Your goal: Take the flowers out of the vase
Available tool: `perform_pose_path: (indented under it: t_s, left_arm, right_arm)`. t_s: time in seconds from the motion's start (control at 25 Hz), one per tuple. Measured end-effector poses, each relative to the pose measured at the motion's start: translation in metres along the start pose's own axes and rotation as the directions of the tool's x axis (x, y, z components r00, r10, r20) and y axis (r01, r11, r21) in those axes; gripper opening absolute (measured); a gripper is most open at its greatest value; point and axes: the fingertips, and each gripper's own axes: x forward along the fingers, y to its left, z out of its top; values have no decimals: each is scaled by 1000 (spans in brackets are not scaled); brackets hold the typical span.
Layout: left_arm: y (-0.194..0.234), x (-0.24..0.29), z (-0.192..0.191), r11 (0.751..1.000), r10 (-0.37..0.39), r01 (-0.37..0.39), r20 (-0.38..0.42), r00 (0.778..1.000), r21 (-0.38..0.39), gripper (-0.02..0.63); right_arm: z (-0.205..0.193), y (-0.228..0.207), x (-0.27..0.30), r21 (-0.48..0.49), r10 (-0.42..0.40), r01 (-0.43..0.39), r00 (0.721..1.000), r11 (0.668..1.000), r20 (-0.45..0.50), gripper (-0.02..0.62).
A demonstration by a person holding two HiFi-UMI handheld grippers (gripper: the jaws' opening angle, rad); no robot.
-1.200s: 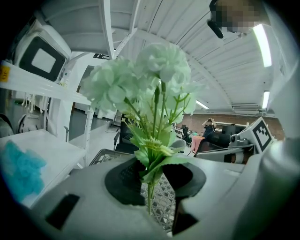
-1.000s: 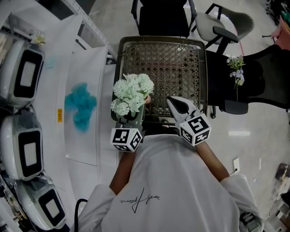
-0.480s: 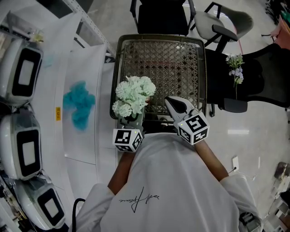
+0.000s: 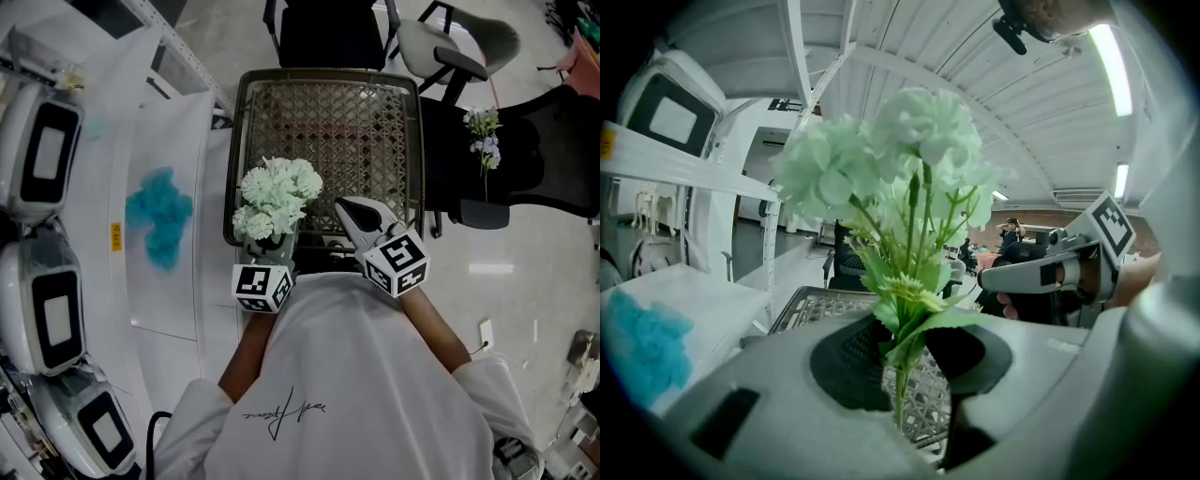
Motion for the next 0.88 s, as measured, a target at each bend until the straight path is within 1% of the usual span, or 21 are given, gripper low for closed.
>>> perform_pose_path:
  t_s: [0.2, 0.48, 0.72, 0.88]
  left_arm:
    - [4, 2, -3, 1000, 4, -4, -5, 1000, -29, 109]
    - [5, 3, -7, 999, 13, -13, -13, 1000, -29, 109]
    - [8, 3, -9, 998, 23, -24, -14, 1000, -56, 107]
    - [8, 1, -6, 999, 39, -39, -14, 999, -31, 106]
  right_arm:
    - [-1, 2, 0, 2, 8, -8, 1000, 1000, -6, 6]
    - [-3, 0, -1, 0, 2, -2, 1000, 1000, -13, 6]
    - [-3, 6, 2, -3, 37, -37, 999, 999, -16, 6]
    - [-2, 12, 4, -3, 64, -64, 998, 998, -18, 6]
